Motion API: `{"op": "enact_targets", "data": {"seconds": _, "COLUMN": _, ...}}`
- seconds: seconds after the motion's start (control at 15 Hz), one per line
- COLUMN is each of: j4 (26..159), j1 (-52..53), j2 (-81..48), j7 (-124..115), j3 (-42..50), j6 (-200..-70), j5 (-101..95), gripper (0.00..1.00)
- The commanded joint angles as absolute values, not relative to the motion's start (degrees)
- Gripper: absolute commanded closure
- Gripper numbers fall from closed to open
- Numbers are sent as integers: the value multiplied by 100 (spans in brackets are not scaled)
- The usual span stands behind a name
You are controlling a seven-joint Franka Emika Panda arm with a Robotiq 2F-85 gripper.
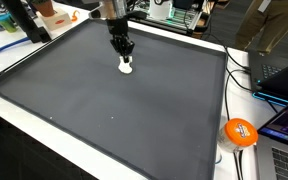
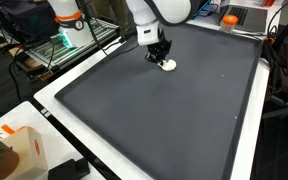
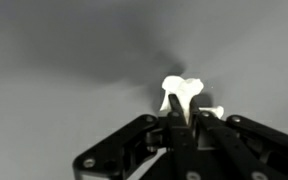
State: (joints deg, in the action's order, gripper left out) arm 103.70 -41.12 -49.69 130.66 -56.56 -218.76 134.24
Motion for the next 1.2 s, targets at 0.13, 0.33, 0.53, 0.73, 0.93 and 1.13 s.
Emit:
{"op": "enact_targets", "data": {"seconds": 0.13, "j4": 10211, "j1": -3459, "j2": -4392, "j7": 13482, "j3": -5294, "j6": -22748, "j5": 13410, "gripper": 60}}
{"op": "enact_targets", "data": {"seconds": 0.33, "j4": 10126, "j1": -2959, "j2": -4095, "j7": 13688, "j3": -4868, "j6": -23031, "j5": 13385, "gripper": 35}}
{"op": "enact_targets", "data": {"seconds": 0.53, "j4": 10097, "j1": -2239, "j2": -3911, "j7": 13787, "j3": -4124, "j6": -23247, "j5": 13271, "gripper": 13}}
{"op": "enact_targets", "data": {"seconds": 0.73, "j4": 10050, "j1": -1494, "j2": -3939, "j7": 13818, "j3": -3331, "j6": -23352, "j5": 13147, "gripper": 0}}
{"op": "enact_targets", "data": {"seconds": 0.93, "j4": 9944, "j1": -882, "j2": -4107, "j7": 13828, "j3": -2763, "j6": -23303, "j5": 13148, "gripper": 0}}
{"op": "enact_targets", "data": {"seconds": 1.13, "j4": 9759, "j1": -882, "j2": -4300, "j7": 14229, "j3": -2829, "j6": -23273, "j5": 13745, "gripper": 0}}
